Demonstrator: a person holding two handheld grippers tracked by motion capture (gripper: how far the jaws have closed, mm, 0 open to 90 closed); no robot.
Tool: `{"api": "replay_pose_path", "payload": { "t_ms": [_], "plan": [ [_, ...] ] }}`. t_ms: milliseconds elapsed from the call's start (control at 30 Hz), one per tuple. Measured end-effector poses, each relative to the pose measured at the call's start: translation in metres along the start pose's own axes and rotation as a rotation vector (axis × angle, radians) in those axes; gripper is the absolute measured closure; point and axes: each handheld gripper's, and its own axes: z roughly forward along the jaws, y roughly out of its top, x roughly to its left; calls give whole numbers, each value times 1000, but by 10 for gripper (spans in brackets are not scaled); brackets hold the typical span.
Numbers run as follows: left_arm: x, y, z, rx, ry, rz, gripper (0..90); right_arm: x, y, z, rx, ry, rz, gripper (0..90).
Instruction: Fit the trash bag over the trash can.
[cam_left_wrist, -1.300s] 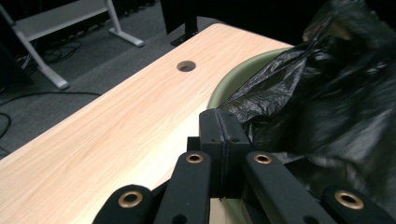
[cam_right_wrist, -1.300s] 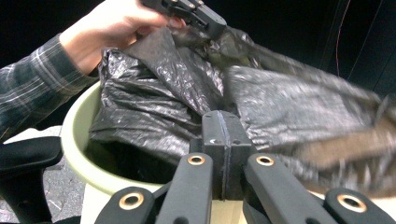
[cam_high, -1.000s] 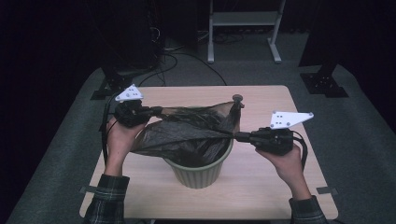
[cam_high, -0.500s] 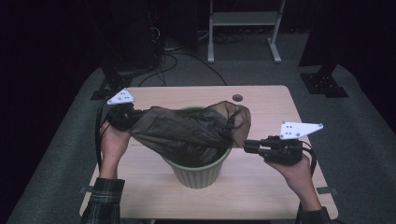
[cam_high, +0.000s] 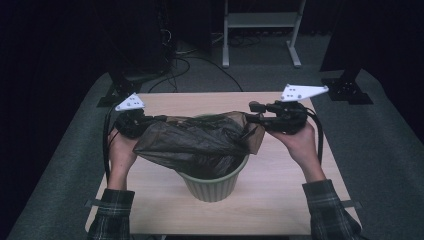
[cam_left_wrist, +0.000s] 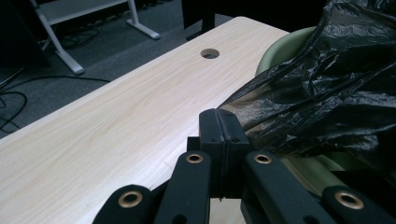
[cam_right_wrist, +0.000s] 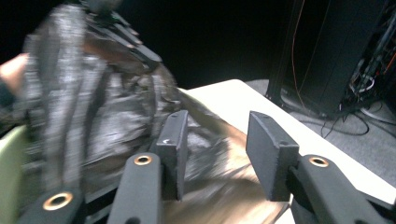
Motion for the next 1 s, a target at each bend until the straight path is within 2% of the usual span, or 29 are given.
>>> {"api": "replay_pose_path", "payload": {
  "t_ms": [100, 300, 400, 433, 533, 633, 800, 1000],
  "plan": [
    [1, 0, 1, -3, -2, 0, 900, -15, -1, 26, 48, 12, 18, 557],
    [3, 1, 4, -12, -6, 0, 900, -28, -8, 59, 109, 32, 37, 586],
    [3, 1, 6, -11, -6, 0, 900, -32, -12, 68, 126, 56, 61, 721],
    [3, 1, 6, -12, -6, 1, 900, -33, -14, 69, 125, 72, 69, 803],
    [4, 2, 8, -11, -4, 4, 900, -34, -15, 70, 117, 110, 75, 898],
    [4, 4, 13, -2, 9, 7, 900, -35, -16, 70, 112, 88, 86, 899],
    [8, 4, 28, 46, 40, 19, 900, -41, -24, 73, 127, 15, 105, 900],
    [12, -7, 45, 102, 28, 14, 900, -45, -41, 82, 176, -12, 121, 900]
  ]
}}
